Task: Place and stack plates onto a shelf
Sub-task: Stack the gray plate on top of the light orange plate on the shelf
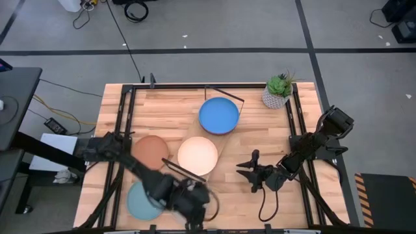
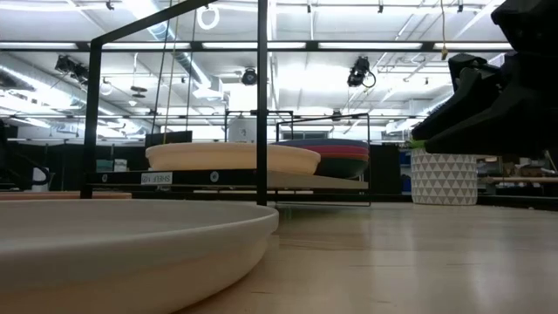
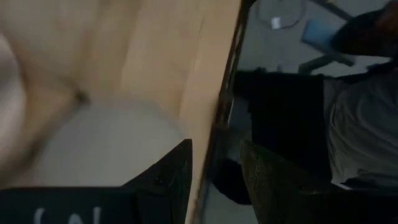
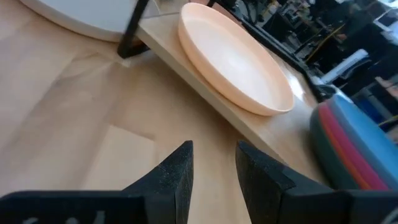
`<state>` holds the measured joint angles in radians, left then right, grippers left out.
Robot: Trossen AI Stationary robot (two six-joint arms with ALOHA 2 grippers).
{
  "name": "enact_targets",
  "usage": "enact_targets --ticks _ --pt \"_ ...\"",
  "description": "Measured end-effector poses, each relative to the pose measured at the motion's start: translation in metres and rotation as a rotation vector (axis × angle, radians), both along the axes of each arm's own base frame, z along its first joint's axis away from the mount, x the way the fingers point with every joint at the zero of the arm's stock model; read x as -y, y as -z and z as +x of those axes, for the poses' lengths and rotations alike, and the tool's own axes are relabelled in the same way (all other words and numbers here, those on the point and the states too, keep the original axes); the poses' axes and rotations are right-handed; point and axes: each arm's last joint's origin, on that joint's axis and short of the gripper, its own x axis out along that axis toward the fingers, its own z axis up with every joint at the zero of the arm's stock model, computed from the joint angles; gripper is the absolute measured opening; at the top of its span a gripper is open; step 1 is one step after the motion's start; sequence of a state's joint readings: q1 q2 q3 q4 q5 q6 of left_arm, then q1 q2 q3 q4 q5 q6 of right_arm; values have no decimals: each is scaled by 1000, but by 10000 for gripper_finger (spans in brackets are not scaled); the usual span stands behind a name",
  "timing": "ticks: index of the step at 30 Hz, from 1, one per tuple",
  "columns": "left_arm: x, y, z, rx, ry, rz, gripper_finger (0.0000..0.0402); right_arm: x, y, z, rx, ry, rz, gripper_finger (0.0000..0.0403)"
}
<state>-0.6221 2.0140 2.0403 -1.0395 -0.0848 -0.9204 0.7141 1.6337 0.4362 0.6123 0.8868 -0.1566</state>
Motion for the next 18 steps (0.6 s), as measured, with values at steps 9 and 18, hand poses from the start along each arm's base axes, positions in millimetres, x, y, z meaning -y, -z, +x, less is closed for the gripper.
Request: enact_targets --ticks 9,18 --pt "61 83 -39 -57 -129 -134 141 12 -4 6 21 127 -190 126" --pt "80 131 -66 52 -108 -60 141 20 -16 22 74 33 -203 126"
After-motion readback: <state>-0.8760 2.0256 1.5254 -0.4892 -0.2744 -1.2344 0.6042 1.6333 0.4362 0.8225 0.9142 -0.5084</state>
